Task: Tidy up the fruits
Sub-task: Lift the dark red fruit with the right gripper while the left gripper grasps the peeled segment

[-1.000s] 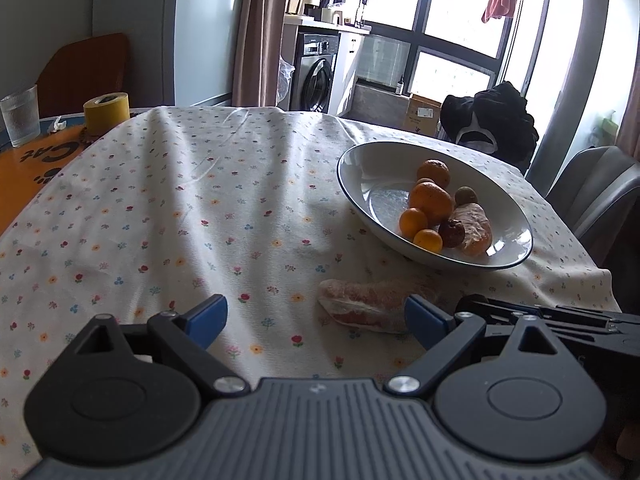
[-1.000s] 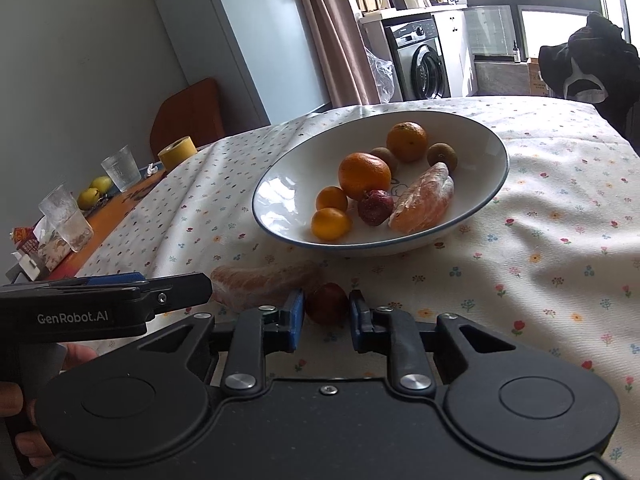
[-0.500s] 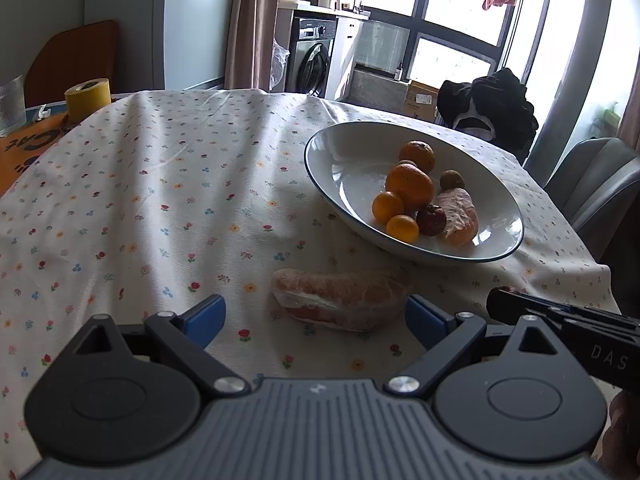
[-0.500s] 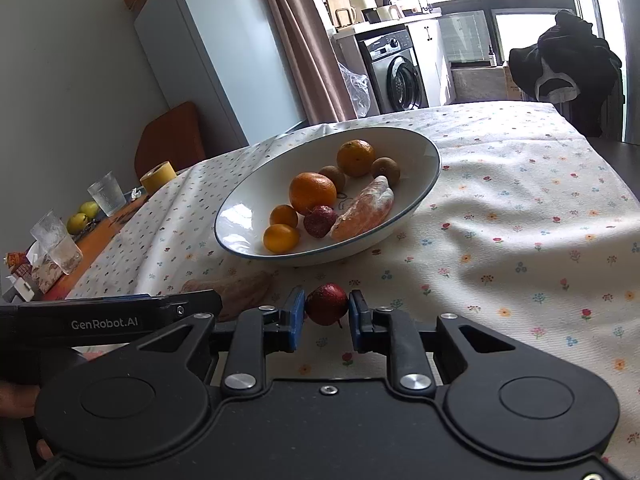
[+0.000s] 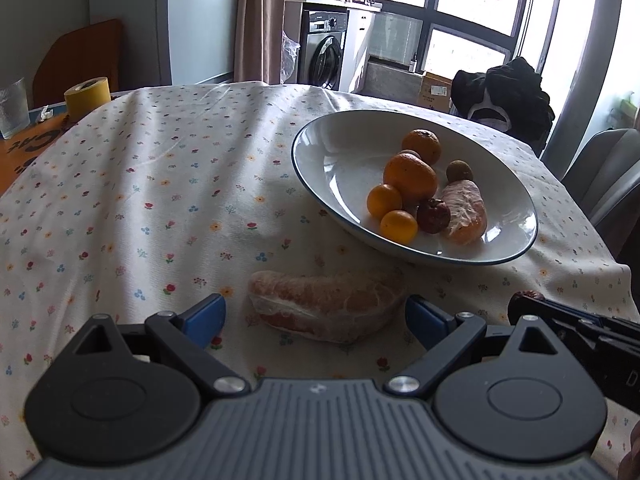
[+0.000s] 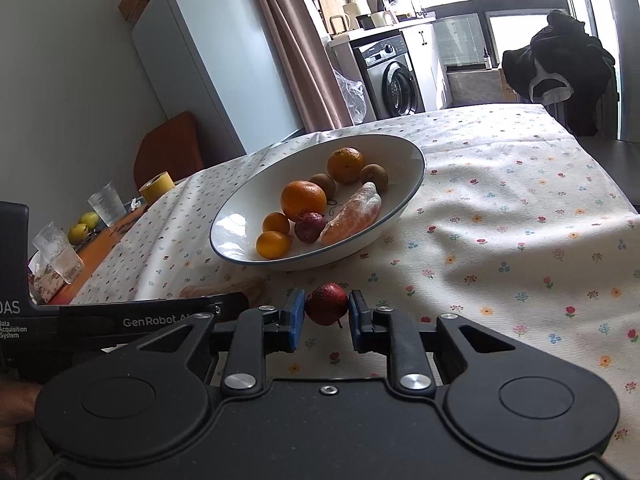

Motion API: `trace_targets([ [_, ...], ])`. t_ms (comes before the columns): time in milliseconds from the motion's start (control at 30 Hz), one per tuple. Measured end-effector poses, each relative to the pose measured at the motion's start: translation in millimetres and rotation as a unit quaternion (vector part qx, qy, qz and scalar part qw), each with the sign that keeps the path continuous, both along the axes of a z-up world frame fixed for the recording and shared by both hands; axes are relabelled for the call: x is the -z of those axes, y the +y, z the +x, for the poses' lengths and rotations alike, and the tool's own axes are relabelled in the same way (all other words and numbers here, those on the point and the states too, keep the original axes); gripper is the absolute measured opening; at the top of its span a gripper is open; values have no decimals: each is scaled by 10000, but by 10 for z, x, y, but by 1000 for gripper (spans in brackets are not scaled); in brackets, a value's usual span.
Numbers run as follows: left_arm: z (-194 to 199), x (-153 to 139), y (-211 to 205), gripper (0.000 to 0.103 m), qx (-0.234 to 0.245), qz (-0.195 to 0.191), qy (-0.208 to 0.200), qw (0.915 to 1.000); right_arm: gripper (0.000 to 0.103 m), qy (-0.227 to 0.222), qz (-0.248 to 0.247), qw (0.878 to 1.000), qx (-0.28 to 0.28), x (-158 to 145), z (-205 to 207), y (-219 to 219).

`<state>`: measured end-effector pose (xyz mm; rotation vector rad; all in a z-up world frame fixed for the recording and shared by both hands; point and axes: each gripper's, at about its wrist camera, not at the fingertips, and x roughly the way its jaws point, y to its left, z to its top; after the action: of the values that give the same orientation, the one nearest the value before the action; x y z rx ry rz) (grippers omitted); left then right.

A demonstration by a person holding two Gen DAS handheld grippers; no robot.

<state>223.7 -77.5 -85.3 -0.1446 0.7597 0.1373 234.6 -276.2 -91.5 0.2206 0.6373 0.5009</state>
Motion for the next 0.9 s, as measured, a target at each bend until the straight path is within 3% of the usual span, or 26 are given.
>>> trace_targets([
  [300, 69, 33, -76, 95, -1, 194, -11, 9998, 22, -1, 11, 10000, -27, -3, -2, 24],
  [367, 71, 30, -81, 90, 69, 211, -66, 9997, 22, 2, 7, 10000, -27, 0, -7, 28],
  [900, -112, -63, 87, 86, 23, 43, -176, 9998, 22, -91, -5, 10000, -27, -84, -62, 48],
])
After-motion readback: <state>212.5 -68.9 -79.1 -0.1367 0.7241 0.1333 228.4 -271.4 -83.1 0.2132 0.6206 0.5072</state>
